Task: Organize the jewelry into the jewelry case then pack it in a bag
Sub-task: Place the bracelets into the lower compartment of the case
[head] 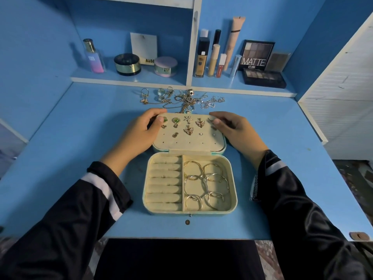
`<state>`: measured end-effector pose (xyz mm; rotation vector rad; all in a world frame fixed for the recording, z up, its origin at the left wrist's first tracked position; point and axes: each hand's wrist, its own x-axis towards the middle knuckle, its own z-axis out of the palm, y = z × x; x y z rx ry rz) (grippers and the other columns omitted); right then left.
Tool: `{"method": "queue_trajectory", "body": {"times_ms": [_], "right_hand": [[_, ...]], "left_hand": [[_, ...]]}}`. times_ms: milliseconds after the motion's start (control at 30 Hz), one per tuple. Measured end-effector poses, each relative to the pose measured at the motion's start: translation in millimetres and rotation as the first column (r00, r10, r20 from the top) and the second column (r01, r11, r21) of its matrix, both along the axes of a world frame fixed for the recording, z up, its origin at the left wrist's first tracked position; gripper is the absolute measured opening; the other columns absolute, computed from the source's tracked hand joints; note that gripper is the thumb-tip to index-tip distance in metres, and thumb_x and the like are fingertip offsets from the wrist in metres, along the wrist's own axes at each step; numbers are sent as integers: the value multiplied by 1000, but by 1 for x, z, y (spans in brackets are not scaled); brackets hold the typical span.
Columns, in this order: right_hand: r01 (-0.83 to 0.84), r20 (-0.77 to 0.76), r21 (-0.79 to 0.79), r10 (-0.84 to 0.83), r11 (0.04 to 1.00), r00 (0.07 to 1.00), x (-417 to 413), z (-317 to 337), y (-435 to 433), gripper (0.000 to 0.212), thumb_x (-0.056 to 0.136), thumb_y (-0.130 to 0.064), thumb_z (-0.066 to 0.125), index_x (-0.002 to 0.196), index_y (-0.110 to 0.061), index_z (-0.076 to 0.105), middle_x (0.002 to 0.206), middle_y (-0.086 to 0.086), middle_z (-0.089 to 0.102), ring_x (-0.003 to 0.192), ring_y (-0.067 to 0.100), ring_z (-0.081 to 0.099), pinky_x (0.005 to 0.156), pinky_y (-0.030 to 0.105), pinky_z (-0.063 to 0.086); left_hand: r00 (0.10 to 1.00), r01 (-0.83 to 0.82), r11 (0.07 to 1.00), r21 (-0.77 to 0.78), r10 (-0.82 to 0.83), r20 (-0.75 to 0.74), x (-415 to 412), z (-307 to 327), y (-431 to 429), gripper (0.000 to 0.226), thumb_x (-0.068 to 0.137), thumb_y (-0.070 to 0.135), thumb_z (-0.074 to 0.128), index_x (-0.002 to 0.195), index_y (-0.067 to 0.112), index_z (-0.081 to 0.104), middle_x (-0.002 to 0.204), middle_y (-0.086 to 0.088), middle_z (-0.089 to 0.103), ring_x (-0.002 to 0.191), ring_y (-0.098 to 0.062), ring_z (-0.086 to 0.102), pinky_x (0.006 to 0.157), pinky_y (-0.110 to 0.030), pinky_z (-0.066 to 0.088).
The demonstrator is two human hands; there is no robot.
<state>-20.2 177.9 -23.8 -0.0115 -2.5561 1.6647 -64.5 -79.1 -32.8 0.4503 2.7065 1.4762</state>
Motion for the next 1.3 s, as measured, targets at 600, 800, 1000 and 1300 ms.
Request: {"method": "queue_trajectory", "body": {"times_ms": [600, 800, 1000, 1300], "right_hand": [[-6, -168, -283, -44, 959, 985, 21, 27, -7, 26, 91, -15, 65, 116, -22, 67, 102, 12, 62, 93, 14, 59, 87, 27, 50], [4, -240, -332, -88, 943, 967, 36, 37, -14, 21, 93, -14, 63, 111, -24, 69, 97, 4, 65, 91, 12, 59, 90, 26, 49], [62, -247, -394, -171, 917, 954, 48, 46, -20, 14, 93, -16, 63, 103, -18, 73, 103, 0, 73, 99, 15, 64, 98, 34, 50], [88, -242, -473, -226, 877, 944, 71, 50, -27, 22, 89, -21, 67, 94, -1, 73, 92, 10, 73, 90, 19, 66, 92, 34, 52]], "left_hand": [[983, 71, 974, 213, -33, -179, 17, 20, 1, 28, 105, 17, 42, 129, 27, 54, 120, 17, 60, 107, 4, 58, 92, -19, 48], [982, 49, 962, 268, 3, -191, 19, 35, 1, 27, 105, 21, 43, 129, 26, 55, 126, 16, 58, 116, 9, 53, 99, -13, 41], [990, 42, 961, 274, -4, -140, 35, 43, 7, 30, 106, 37, 36, 129, 38, 55, 114, 9, 63, 99, 2, 56, 89, -5, 38], [993, 63, 945, 321, -28, -112, 74, 45, 0, 42, 105, 48, 28, 138, 37, 52, 110, 36, 61, 122, 10, 48, 108, -14, 32]]}}
